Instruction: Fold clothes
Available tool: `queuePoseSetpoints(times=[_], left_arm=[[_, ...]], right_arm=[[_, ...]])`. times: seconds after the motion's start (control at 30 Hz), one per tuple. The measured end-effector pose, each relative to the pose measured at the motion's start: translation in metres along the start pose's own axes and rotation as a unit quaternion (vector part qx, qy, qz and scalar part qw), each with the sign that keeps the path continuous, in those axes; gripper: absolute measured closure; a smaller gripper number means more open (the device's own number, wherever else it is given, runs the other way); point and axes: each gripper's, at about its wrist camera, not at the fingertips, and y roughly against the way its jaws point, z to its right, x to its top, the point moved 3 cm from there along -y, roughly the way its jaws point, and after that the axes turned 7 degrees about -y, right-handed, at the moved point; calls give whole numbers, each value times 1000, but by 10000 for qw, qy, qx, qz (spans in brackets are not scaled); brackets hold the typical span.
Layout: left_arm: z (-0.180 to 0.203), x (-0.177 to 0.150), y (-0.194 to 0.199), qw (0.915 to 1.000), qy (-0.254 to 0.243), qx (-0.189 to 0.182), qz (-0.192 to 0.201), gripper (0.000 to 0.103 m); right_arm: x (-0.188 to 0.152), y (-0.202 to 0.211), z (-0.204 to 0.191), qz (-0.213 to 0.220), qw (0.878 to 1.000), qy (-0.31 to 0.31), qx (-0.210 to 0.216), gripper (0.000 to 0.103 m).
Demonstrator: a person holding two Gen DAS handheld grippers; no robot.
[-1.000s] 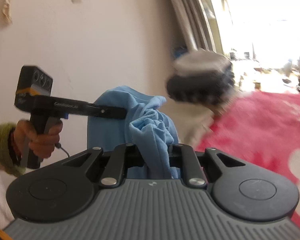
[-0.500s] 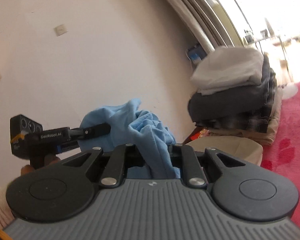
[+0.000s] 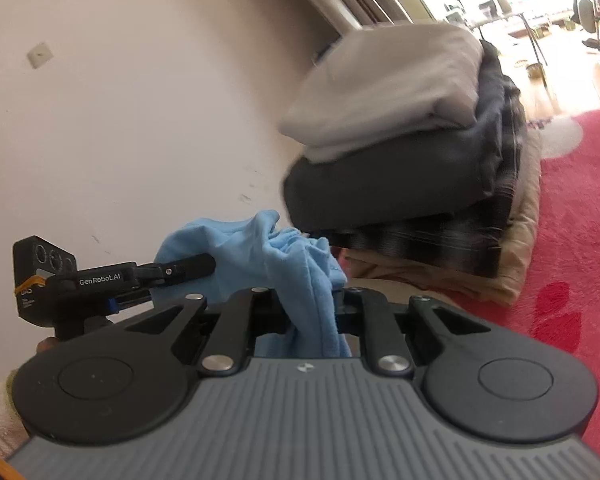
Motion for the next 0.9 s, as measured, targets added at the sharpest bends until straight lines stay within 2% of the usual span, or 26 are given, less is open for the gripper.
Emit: queuePoseSetpoints(times=[0.17, 0.23, 0.33, 0.43, 0.47, 0.5, 0.53, 0.6, 0.7, 0.73, 0.83, 0.9], left_arm=[[-15, -7, -34, 9998, 81, 86, -141, 96], [-22, -14, -48, 9993, 101, 123, -335, 96], [-34, -23, -63, 9980, 215, 160, -568, 85], [-40, -21, -57, 9975, 475, 117, -505, 80], [-40, -19, -53, 9978, 481, 140, -438, 68], [-39, -16, -46, 9982, 416, 260, -343, 55], [-37, -14, -39, 9983, 330, 409, -240, 53], [-33, -10, -23, 9988, 228, 430, -112, 53], [-25, -12, -4, 9992, 58, 397, -84, 52], [-21, -14, 0, 9992, -5, 383, -109, 52], [-10, -21, 15, 9991, -196, 341, -183, 52], [-3, -30, 20, 9984, -331, 339, -299, 52]], right_arm=[[3, -28, 27, -66, 9998, -139, -128, 90], [1, -37, 37, -121, 9995, -135, -264, 90], [-6, -49, 52, -257, 9983, -156, -492, 86], [-8, -44, 67, -152, 9970, -537, -543, 66], [-7, -39, 72, -34, 9963, -687, -508, 54], [-5, -29, 75, 154, 9956, -783, -490, 48], [-4, -18, 78, 360, 9945, -864, -476, 47], [-2, 6, 81, 751, 9910, -987, -497, 46], [-2, 36, 68, 1191, 9888, -667, -601, 47], [-1, 38, 63, 1206, 9897, -543, -539, 48], [-7, 25, 39, 707, 9971, 99, -263, 53], [-18, 4, 29, 171, 9986, 450, -228, 64]])
